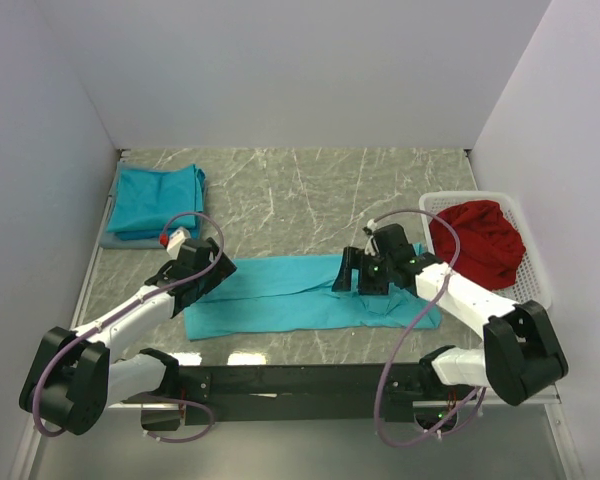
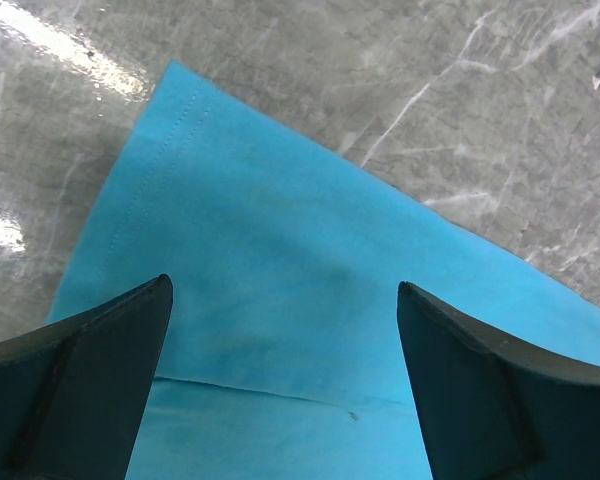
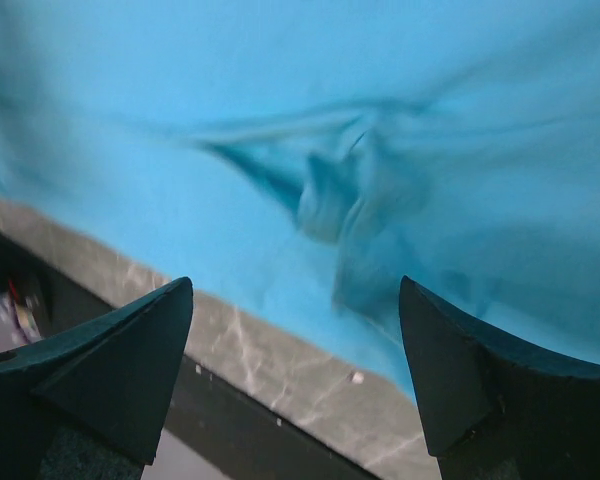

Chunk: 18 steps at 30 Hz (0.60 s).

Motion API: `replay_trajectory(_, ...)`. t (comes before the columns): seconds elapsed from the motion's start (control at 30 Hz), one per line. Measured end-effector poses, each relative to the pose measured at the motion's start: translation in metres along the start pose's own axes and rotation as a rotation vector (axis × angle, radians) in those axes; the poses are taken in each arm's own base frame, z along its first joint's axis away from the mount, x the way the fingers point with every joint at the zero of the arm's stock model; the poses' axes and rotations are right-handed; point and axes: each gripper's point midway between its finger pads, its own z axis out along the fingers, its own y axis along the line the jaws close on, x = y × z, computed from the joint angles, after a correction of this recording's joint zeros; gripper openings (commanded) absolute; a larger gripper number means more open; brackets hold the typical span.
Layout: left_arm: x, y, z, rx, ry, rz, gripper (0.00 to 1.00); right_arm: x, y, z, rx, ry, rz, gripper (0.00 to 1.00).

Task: Fold and stack the t-shirts
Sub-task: Fold the tshirt

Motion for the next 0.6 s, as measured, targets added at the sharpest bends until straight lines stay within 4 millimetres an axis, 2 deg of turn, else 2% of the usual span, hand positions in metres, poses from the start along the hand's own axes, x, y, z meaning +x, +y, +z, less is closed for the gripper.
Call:
replay_trajectory(0.13, 0.0, 0.005, 0.0, -0.021, -0.004, 0.004, 0.99, 0.027, 0.019, -0.012, -0.054, 0.063, -0.081, 0.9)
replay_trajectory(0.23, 0.0, 0.007, 0.0, -0.031, -0.007, 0.005, 0.99, 0.037, 0.028, -0.025, -0.084, 0.072, -0.135, 0.9)
replay_trajectory(0.4, 0.0, 0.009, -0.001, -0.039, -0.008, 0.007, 0.99, 0.022, 0.022, -0.04, -0.03, -0.036, -0.131, 0.91)
replay_trajectory(0.6, 0.0, 0.01, -0.001, -0.041, -0.008, 0.008, 0.99, -0.002, -0.013, -0.029, 0.119, -0.097, -0.011, 0.91)
